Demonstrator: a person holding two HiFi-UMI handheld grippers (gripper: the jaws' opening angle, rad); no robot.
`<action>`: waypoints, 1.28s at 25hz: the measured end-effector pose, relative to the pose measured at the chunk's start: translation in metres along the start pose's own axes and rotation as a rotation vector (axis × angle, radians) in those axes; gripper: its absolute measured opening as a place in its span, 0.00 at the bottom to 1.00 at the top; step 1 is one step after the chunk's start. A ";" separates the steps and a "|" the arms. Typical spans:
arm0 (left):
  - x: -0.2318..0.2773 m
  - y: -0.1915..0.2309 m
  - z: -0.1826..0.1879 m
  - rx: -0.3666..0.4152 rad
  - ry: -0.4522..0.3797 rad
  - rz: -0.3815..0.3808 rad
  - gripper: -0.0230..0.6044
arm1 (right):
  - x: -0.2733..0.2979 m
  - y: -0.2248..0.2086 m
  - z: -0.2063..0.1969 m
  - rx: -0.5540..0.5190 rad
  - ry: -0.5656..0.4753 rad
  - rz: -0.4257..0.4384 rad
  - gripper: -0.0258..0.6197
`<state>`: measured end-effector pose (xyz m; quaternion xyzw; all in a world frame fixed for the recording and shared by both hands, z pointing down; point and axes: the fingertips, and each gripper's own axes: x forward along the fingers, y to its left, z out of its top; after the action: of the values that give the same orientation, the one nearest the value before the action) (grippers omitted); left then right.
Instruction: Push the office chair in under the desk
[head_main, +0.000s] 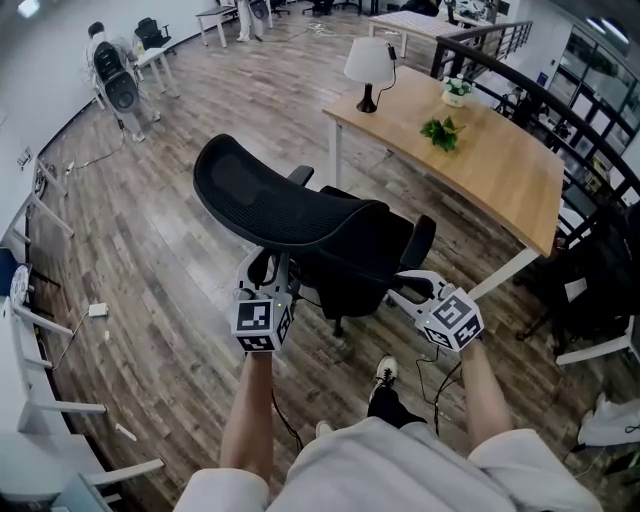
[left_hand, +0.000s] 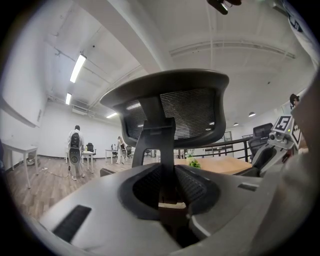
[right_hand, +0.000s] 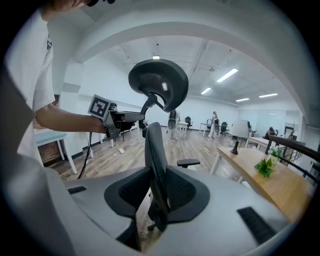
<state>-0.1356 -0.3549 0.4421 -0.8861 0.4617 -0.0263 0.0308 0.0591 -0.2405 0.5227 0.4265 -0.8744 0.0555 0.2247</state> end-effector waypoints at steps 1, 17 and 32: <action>0.004 -0.001 0.000 0.000 0.002 -0.001 0.20 | 0.001 -0.003 0.000 -0.011 0.015 0.019 0.23; 0.044 -0.009 0.003 -0.004 -0.005 -0.036 0.20 | 0.002 -0.036 -0.003 -0.003 0.005 -0.021 0.21; 0.092 -0.036 0.005 -0.010 0.030 -0.106 0.20 | -0.011 -0.077 -0.013 -0.014 -0.015 -0.107 0.23</action>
<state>-0.0527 -0.4095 0.4419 -0.9091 0.4144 -0.0390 0.0182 0.1289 -0.2775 0.5223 0.4713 -0.8525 0.0342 0.2234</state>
